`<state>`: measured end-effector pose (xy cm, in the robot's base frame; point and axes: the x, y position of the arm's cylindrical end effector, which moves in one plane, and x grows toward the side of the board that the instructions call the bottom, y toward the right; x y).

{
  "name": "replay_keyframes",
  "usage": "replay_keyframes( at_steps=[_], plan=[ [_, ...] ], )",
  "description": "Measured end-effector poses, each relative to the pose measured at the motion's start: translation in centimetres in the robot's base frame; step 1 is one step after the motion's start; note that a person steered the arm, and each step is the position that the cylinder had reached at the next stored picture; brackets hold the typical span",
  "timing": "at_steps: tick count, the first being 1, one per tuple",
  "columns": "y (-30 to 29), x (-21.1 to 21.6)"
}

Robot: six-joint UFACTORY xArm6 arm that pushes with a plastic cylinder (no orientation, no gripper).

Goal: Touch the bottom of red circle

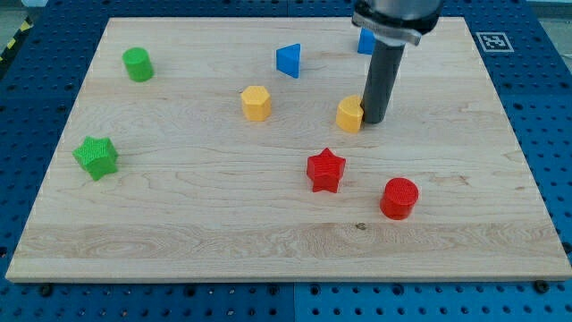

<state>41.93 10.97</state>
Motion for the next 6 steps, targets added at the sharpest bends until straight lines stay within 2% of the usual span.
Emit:
replay_keyframes(
  at_steps=[1,2,3,4,5,6],
  plan=[
    [0.0,0.0],
    [2.9,0.5],
    [4.4,4.8],
    [4.4,6.0],
    [4.4,9.3],
    [4.4,9.8]
  ],
)
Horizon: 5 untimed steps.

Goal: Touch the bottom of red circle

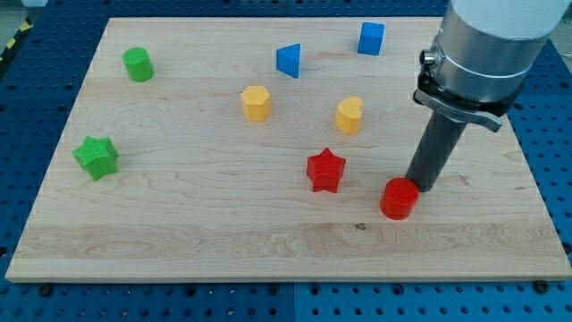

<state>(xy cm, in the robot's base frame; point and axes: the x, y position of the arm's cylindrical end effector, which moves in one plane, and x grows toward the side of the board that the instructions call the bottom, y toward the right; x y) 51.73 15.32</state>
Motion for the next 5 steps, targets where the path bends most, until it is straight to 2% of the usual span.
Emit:
replay_keyframes(
  at_steps=[1,4,5],
  plan=[
    [0.0,0.0],
    [-0.3,3.9],
    [-1.0,6.8]
  ],
)
